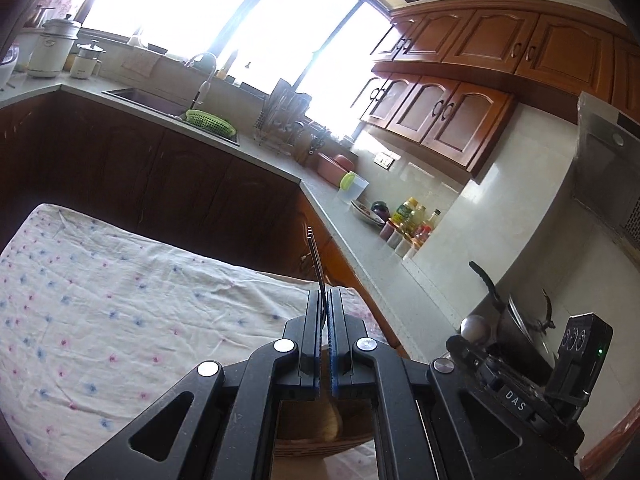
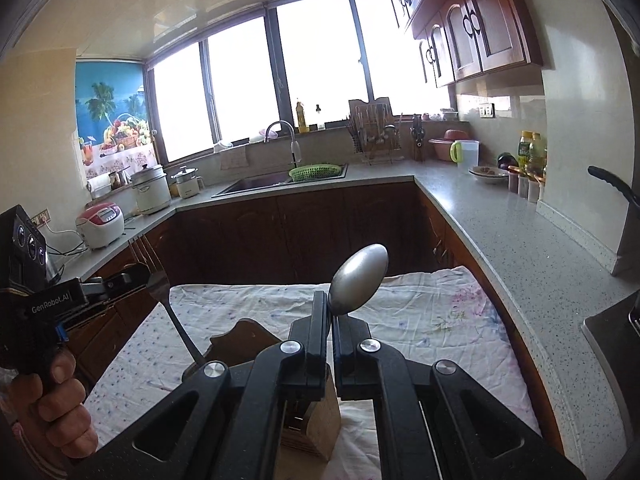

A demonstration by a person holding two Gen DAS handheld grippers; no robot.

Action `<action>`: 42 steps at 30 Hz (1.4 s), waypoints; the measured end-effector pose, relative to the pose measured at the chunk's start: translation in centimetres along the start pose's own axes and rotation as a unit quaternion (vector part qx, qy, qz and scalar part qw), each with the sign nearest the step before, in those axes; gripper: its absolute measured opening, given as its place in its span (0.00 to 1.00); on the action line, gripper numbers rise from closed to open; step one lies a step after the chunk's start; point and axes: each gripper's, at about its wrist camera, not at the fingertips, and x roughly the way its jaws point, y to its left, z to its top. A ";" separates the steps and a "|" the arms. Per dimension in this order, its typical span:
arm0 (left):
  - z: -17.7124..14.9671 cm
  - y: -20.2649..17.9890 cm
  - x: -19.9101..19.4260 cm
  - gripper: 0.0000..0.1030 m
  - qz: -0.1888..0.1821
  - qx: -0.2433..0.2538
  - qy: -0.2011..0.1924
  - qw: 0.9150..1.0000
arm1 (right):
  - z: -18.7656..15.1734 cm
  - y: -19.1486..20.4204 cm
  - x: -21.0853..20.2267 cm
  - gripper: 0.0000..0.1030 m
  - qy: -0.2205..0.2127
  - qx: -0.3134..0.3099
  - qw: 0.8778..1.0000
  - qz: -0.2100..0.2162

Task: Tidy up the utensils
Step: 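Carry the fork with the left tool while the right tool carries the spoon into the wooden holder, then open the left tool on the fork while the right tool releases the spoon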

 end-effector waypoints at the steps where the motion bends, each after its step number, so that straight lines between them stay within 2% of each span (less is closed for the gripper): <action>1: -0.4 0.4 0.8 0.01 0.006 -0.001 0.001 1.000 | -0.5 0.1 0.7 0.02 0.005 -0.002 1.000 0.000; 8: -3.1 2.3 4.5 0.03 0.020 -0.002 0.020 1.000 | -3.7 1.0 4.0 0.02 0.029 -0.027 0.999 0.012; 13: -3.8 2.0 6.3 0.04 0.025 0.006 0.037 0.999 | -5.3 0.9 5.1 0.02 0.049 -0.031 0.998 0.012; 25: -2.6 0.8 6.6 0.05 0.031 0.007 0.042 0.999 | -5.1 0.1 5.3 0.03 0.052 -0.015 0.998 0.020; 27: -2.5 0.8 6.3 0.06 0.031 0.004 0.047 0.998 | -5.1 -0.1 5.1 0.07 0.052 -0.008 0.998 0.024; 29: -2.7 0.9 5.0 0.27 0.031 -0.001 0.046 0.998 | -5.1 -0.5 4.9 0.12 0.054 0.003 0.998 0.029; 30: -2.6 0.8 4.6 0.34 0.033 -0.002 0.041 0.999 | -5.0 -0.7 4.6 0.16 0.053 0.007 0.998 0.031; 31: -2.7 0.9 3.7 0.48 0.035 -0.002 0.034 0.999 | -5.1 -0.9 4.2 0.30 0.051 0.012 0.998 0.030; 32: -2.7 0.7 3.1 0.58 0.038 -0.001 0.028 0.999 | -5.1 -1.1 3.7 0.42 0.047 0.016 0.998 0.029; 38: -4.3 0.2 -0.9 0.77 0.048 -0.006 0.005 0.999 | -5.6 -2.8 -0.1 0.78 0.020 0.058 0.998 0.025; 40: -5.2 0.1 -2.6 0.79 0.054 -0.005 -0.001 0.999 | -5.9 -3.3 -1.6 0.86 0.006 0.070 0.997 0.024; 42: -6.1 0.0 -4.1 0.82 0.059 -0.003 -0.006 0.998 | -6.4 -3.5 -3.0 0.90 -0.004 0.075 0.997 0.025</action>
